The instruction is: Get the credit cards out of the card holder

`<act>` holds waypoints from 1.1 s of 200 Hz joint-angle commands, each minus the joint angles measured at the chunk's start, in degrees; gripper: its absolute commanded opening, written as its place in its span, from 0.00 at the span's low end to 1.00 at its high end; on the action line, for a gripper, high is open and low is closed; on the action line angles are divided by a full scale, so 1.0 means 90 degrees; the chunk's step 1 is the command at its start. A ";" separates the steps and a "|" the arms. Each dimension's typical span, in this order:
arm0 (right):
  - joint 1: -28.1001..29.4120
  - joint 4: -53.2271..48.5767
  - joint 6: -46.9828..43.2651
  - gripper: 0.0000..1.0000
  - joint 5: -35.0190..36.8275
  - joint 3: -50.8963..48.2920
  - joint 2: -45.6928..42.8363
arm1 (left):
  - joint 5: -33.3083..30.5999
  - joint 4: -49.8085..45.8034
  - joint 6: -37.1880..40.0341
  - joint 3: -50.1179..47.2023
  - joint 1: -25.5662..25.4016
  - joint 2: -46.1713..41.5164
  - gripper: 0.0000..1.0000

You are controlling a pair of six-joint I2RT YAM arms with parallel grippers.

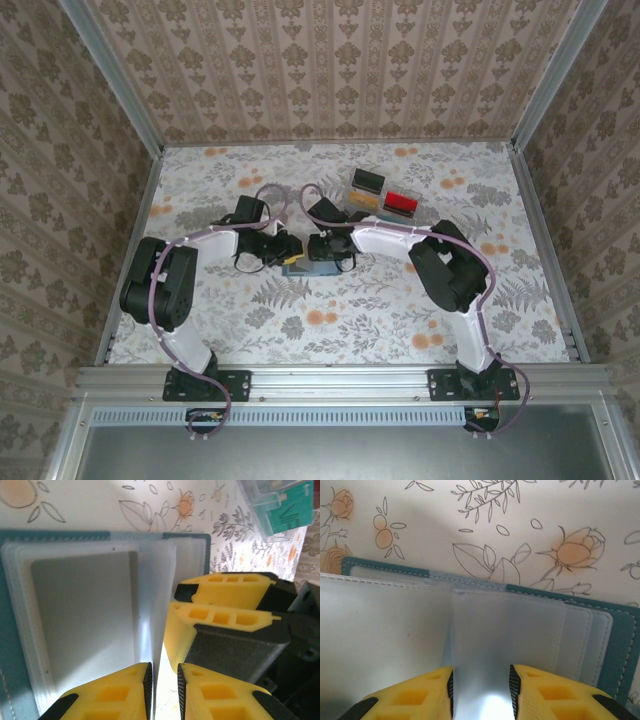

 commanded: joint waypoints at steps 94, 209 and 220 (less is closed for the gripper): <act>-0.0412 0.0426 0.0454 0.47 0.0533 -0.1549 -0.2195 | 0.0501 0.0947 -0.0730 0.0586 -0.0740 0.0821 0.38; 0.0095 -0.0146 0.0064 0.43 -0.0163 -0.0266 -0.0846 | -0.0594 -0.0503 0.0015 -0.0072 0.0564 -0.0529 0.40; 0.0140 -0.0267 0.0032 0.44 -0.0142 -0.0095 -0.0647 | -0.0594 -0.0519 0.0012 -0.0174 0.0685 -0.0621 0.41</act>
